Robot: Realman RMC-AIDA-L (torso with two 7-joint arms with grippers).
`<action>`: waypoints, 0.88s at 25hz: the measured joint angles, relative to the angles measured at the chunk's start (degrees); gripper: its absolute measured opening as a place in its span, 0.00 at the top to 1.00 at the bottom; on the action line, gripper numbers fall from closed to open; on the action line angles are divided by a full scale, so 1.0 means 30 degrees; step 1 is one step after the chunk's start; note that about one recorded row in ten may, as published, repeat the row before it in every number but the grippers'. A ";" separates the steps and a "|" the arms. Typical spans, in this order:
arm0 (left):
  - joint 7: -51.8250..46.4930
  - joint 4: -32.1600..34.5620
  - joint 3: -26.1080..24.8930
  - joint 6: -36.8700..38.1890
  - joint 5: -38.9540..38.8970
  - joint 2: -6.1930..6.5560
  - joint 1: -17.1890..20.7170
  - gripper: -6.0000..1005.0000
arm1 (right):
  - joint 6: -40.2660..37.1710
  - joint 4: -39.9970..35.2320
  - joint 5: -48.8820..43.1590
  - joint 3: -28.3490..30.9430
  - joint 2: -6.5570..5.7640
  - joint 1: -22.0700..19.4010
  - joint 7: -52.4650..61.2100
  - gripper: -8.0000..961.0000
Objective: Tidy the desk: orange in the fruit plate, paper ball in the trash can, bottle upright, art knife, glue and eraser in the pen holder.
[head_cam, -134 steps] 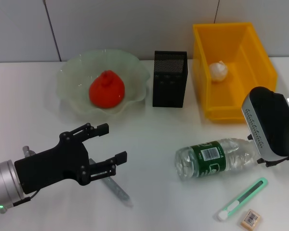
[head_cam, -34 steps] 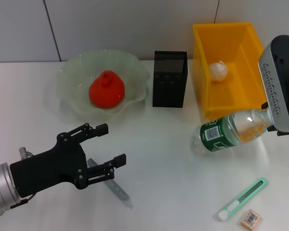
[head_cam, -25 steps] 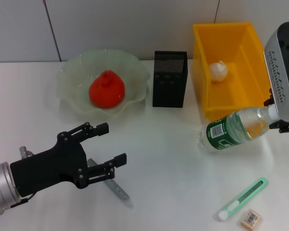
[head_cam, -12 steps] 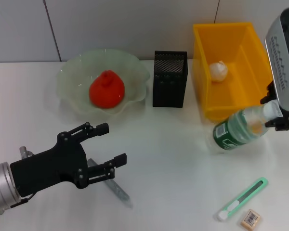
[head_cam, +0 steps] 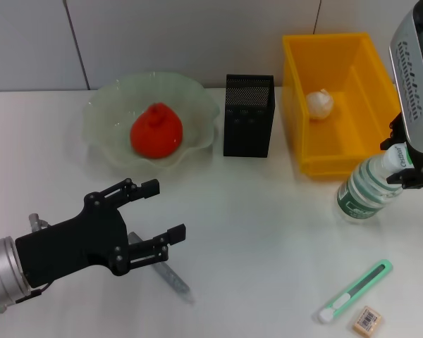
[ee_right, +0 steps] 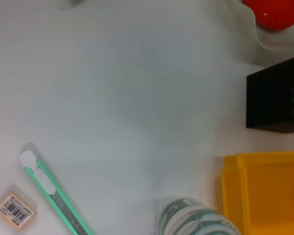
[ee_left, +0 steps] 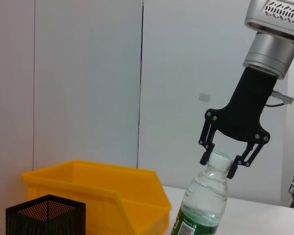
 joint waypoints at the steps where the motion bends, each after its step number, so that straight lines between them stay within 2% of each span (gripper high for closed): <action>1: 0.0000 -0.0001 0.0001 0.0000 -0.0001 0.0000 0.0000 0.18 | 0.0004 -0.0003 -0.0003 -0.0017 0.0001 0.0001 0.0008 0.54; 22: 0.0017 0.0000 0.0001 0.0000 0.0000 0.0000 -0.0032 0.18 | -0.0983 0.0089 0.0755 0.1415 0.0031 0.0843 0.0712 0.54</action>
